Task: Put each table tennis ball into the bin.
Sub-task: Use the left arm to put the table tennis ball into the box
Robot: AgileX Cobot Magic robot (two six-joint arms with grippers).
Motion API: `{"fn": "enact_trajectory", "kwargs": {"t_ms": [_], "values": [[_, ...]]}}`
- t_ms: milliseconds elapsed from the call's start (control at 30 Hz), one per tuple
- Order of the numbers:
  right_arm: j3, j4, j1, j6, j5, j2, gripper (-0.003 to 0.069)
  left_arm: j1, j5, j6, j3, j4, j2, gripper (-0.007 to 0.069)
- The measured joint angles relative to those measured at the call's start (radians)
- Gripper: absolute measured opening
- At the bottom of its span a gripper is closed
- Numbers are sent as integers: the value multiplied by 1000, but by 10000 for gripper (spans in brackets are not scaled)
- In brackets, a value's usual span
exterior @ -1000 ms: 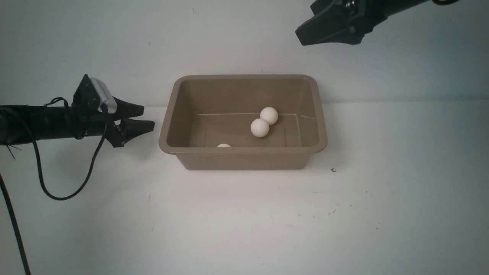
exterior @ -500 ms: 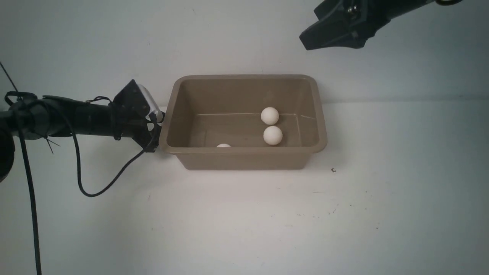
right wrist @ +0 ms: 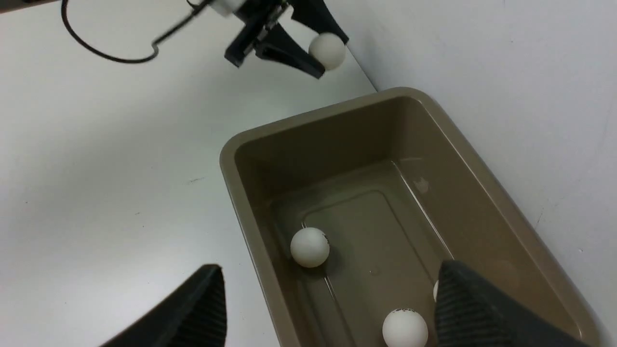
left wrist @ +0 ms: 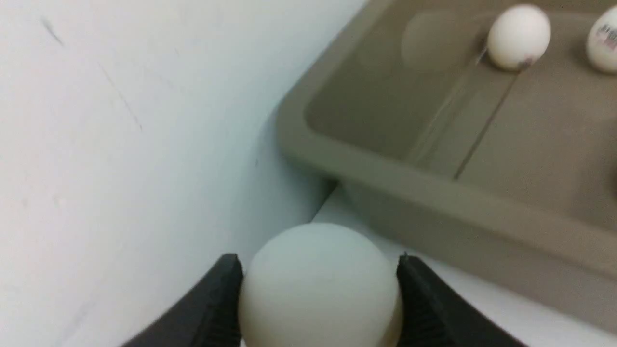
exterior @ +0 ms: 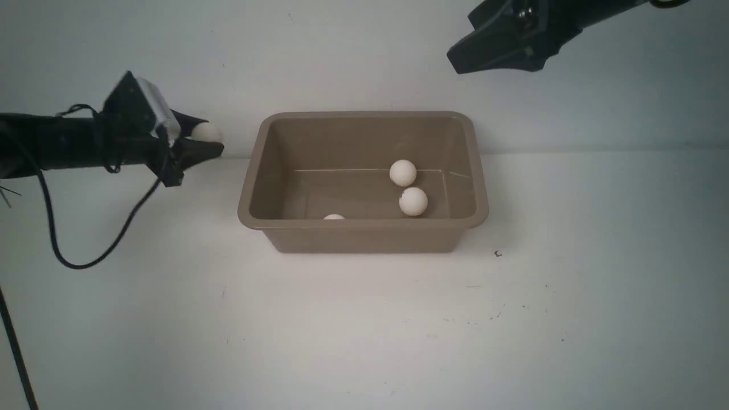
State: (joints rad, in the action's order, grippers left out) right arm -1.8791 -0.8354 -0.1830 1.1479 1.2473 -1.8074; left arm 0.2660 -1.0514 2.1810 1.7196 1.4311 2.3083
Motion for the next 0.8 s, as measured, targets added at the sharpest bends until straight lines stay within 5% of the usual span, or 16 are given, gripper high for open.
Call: {"fn": "enact_trajectory", "kwargs": {"t_ms": [233, 400, 533, 600, 800], "values": [[0, 0, 0, 1, 0, 0, 525, -129, -100, 8, 10, 4, -5, 353], [0, 0, 0, 1, 0, 0, 525, -276, 40, -65, 20, -16, -4, 353], [0, 49, 0, -20, -4, 6, 525, -297, 99, -283, 42, -126, -8, 360], [2, 133, 0, -52, -38, 33, 525, -279, 111, -529, 49, -217, -30, 440], [3, 306, 0, -146, -160, 194, 525, -228, 113, -808, 50, -286, -162, 594]]}}
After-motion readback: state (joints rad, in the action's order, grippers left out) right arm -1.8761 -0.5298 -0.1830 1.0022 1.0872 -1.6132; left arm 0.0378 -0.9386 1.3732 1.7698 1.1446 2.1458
